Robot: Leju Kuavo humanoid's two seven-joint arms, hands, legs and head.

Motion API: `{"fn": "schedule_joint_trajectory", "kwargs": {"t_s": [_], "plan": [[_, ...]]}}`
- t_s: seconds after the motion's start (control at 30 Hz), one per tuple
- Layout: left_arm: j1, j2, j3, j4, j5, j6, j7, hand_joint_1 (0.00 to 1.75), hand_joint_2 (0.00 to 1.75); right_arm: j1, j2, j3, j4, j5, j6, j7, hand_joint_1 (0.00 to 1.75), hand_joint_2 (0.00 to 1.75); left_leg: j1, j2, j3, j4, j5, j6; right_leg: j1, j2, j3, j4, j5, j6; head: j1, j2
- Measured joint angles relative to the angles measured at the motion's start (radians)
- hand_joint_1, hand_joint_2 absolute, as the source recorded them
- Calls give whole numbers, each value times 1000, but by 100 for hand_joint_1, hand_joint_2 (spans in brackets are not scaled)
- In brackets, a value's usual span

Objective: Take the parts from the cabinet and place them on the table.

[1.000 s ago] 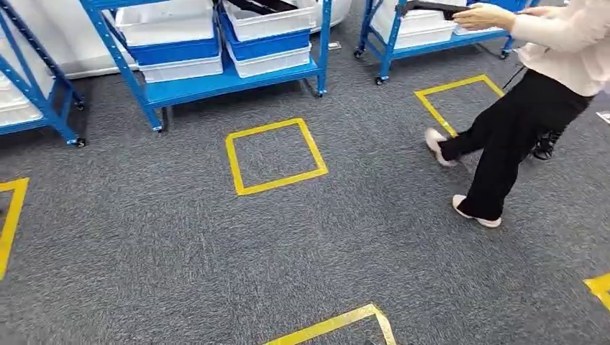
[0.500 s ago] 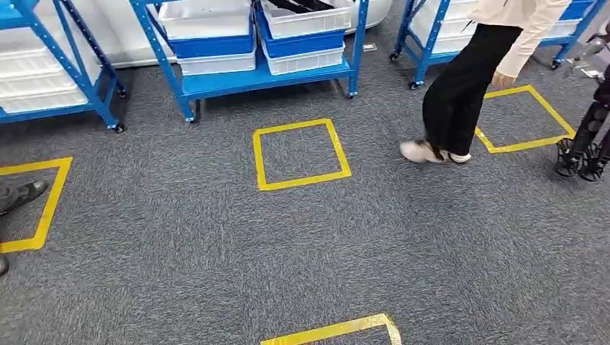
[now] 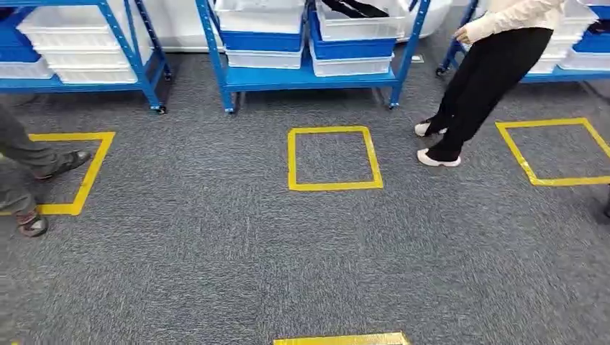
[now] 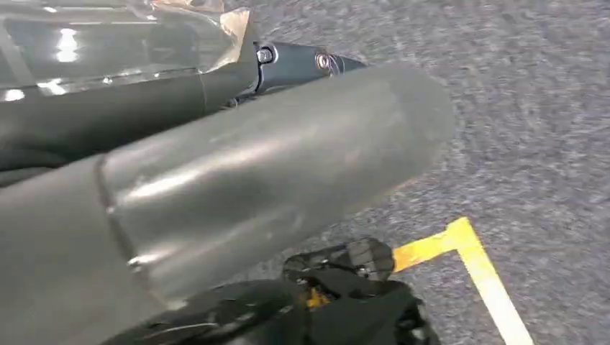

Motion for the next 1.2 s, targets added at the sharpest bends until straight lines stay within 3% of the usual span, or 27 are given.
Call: {"fn": "schedule_joint_trajectory", "kwargs": {"t_s": [0.03, 0.07, 0.13, 0.2, 0.23, 0.27, 0.3, 0.37, 0.4, 0.43, 0.47, 0.5, 0.53, 0.57, 0.6, 0.67, 0.73, 0.77, 0.8, 0.83, 0.9, 0.93, 0.97, 1.07, 1.1, 1.13, 1.2], "plan": [[-1, 0, 0, 0, 0, -1, 0, 0, 0, 0, 0, 0, 0, 3, 0, 0, 0, 0, 2, -10, -1, 7, -4, -6, -6, 15, 42, -88, 36, 10, 0, 0], [-2, 0, 0, 0, 0, -1, 1, 0, 0, 1, 1, -1, 1, 5, 0, 0, 0, 0, 0, -20, -6, 18, -10, -16, -12, 48, 66, -145, 43, 10, 4, 0], [-1, 1, 0, 0, 0, -1, 3, 0, 0, -4, 3, -2, 1, 6, 0, -1, 0, 0, -8, -30, -12, 25, -16, -26, -3, 33, 72, -146, 46, -11, 2, 0], [2, 2, 0, 0, 0, -1, 4, 0, 0, -4, 7, -3, 2, 7, 0, -1, 0, 0, -1, -41, -16, 23, -13, -32, 0, 22, 72, -144, 48, -21, 0, 0], [2, 2, 0, 0, 0, -1, 5, 0, 0, -5, 8, -4, 1, 7, 0, -1, 0, 0, 3, -34, -18, 30, -18, -35, -9, 14, 74, -149, 52, -30, 0, 0], [2, 2, 0, 0, 0, -1, 5, 0, 0, -4, 7, -4, 1, 7, 0, -1, 0, 0, 0, 10, -25, 49, -32, -39, -6, 9, 75, -149, 52, -33, -1, 0], [0, 2, 0, 0, 0, -1, 5, 0, 0, -4, 8, -5, 1, 8, 0, -1, 0, 0, 0, 48, -55, 113, -72, -45, -3, -1, 76, -149, 51, -43, -8, 0], [-2, 2, 0, 0, 0, -1, 5, 0, 0, 1, 9, -5, 2, 9, 0, -1, 0, 0, 2, 65, -138, 279, -147, -50, 3, -23, 76, -149, 46, -49, -7, 0], [-1, 2, 0, 0, -1, -1, 6, 0, 0, 2, 8, -5, 2, 12, 2, -1, 0, 0, 2, 67, -172, 341, -164, -51, 6, -34, 76, -148, 45, -52, -7, 0], [1, 2, 0, 0, -1, -1, 10, 0, 0, 2, 9, -5, 2, 14, 2, -1, 0, 0, 2, 68, -180, 352, -153, -49, 7, -43, 77, -148, 43, -53, -7, 0], [2, 2, 0, 0, -1, -1, 12, 0, 0, 2, 9, -5, 2, 16, 2, -1, 0, 0, 2, 68, -168, 322, -128, -45, 9, -50, 79, -148, 42, -54, -7, 0], [2, 2, 0, 0, -2, 0, 14, 0, 0, 1, 10, -5, 2, 21, 2, -1, 0, 0, 1, 70, -126, 239, -78, -37, 12, -57, 83, -148, 41, -56, -8, 0], [1, 2, 0, 0, -2, 0, 14, 0, 0, 0, 11, -5, 2, 30, 1, -1, 0, 0, -3, 76, -79, 146, -35, -26, 14, -58, 86, -149, 39, -57, -7, 0], [1, 3, 0, 0, -1, -2, 13, 0, 0, -2, 14, -5, 2, 38, 1, -1, 0, 0, -9, 91, -35, 65, -7, -8, 13, -61, 88, -150, 37, -55, -6, 0], [-1, 9, 0, 0, 1, -8, 13, 0, 0, -5, 19, -5, 2, 45, 5, 0, 0, 0, -16, 108, -25, 43, -21, 0, 25, -66, 86, -148, 35, -50, -4, 0], [-1, 7, 0, 0, 3, -16, 11, 0, 0, -10, 23, -5, 2, 56, 14, 1, 0, 0, -23, 102, -29, 38, -27, 4, 14, -73, 87, -155, 31, -43, -6, 0], [-2, 8, 0, -1, 3, -16, 6, 0, 0, -15, 29, -5, 2, 60, 20, 1, 0, 0, -23, 91, -14, 12, -26, 10, 22, -85, 105, -171, 31, -32, -8, 0], [1, 6, 1, -2, 3, -15, 4, 0, 0, -16, 27, -5, 1, 62, 21, 2, 0, 0, -11, 85, 15, -15, -11, 9, 18, -59, 100, -152, 27, -32, -4, 0], [-1, 6, 1, -1, 4, -14, 5, 0, 0, -16, 28, -5, 1, 65, 23, 2, 0, 0, -9, 82, 25, -24, -8, 14, 19, -31, 77, -102, 6, -35, -3, 0], [-5, 6, 1, -2, 3, -13, 5, 0, 0, -16, 28, -4, 1, 67, 24, 1, 0, 0, -8, 77, 26, -24, -7, 16, 15, -14, 32, -23, -22, -38, 1, 0], [-6, 3, 1, -2, 2, -13, 6, 0, 0, -14, 25, -4, 1, 69, 29, 1, 0, 0, -8, 63, 33, -23, -14, 16, 11, -5, -62, 129, -63, -33, 2, 0], [-6, 3, 1, -2, 1, -13, 7, 0, 0, -10, 25, -4, 2, 69, 31, 2, 0, 0, -8, 55, 38, -23, -19, 14, 9, -4, -88, 154, -57, -25, 3, 0], [-4, 3, 1, -1, 1, -13, 8, 0, 0, -7, 25, -4, 3, 70, 31, 2, 0, 0, -6, 48, 46, -23, -25, 10, 5, -5, -87, 127, -29, -11, 3, 0], [-3, 0, 1, -1, -1, -13, 11, 0, 0, -7, 24, -4, 3, 71, 31, 1, 0, 0, -1, 37, 74, -13, -56, -10, -14, -4, 7, -123, 106, 31, 5, 0], [-4, 1, 1, -2, -1, -13, 12, 0, 0, -6, 25, -4, 5, 71, 32, 1, 0, 0, -10, 35, 67, -2, -74, -22, -7, -2, 19, -143, 96, 20, 11, 0], [-5, 1, 1, -1, -2, -13, 13, 0, 0, -8, 26, -4, 5, 71, 32, 1, 0, 0, -10, 33, 69, 0, -86, -25, -8, 1, 28, -145, 91, -3, 10, 0], [-5, 2, 1, -2, -1, -13, 13, 0, 0, -8, 26, -5, 5, 71, 32, 1, 0, 0, -5, 34, 75, -3, -90, -29, 0, 1, 29, -141, 81, -23, 4, 0]]}}
